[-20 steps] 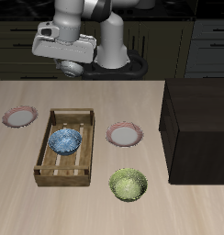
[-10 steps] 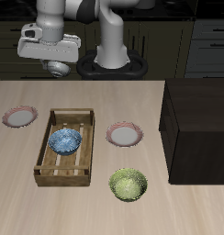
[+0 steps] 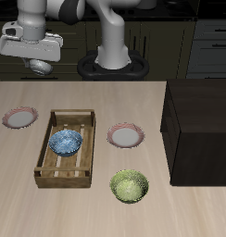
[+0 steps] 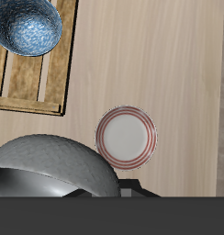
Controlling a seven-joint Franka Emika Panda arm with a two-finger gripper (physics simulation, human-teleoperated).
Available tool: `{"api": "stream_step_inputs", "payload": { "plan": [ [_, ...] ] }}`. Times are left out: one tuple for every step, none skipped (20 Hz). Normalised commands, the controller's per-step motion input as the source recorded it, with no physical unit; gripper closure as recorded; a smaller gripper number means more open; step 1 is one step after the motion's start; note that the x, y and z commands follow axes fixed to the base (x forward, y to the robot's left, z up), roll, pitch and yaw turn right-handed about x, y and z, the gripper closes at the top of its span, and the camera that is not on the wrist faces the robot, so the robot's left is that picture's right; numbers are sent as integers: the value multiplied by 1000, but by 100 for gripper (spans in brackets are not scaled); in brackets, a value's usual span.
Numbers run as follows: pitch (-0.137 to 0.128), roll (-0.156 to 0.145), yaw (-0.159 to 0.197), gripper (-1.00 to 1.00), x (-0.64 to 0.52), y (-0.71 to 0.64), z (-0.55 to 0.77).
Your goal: Place the white bowl on the off-center plate and place the blue bowl on top of the wooden shelf
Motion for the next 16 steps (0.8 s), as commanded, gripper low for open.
{"api": "stream_step_inputs", "payload": {
  "plan": [
    [18,-22,-19,100,-113,-402,7],
    [52,13,-30,100,-183,-749,-55],
    [13,-24,62,100,-108,-300,-41],
    [8,40,-44,100,-73,-214,-10],
    [72,-40,-71,100,-96,-287,-92],
    [7,-4,62,100,-42,-230,-58],
    [-4,-32,-7,100,-58,-362,-8],
    [-12,-43,-47,100,-78,-280,99],
    [-65,-127,-74,100,-150,-763,254],
    [0,0,0,100,13,42,-8],
    [-33,-73,-11,100,-50,-589,193],
    [2,-85,-84,100,3,-226,19],
    [23,-8,19,100,49,-94,-65],
    [4,-73,13,100,52,-103,-77],
    [19,-33,-79,100,28,-96,-39],
    [-10,25,15,100,39,69,-8]
  ]
}}
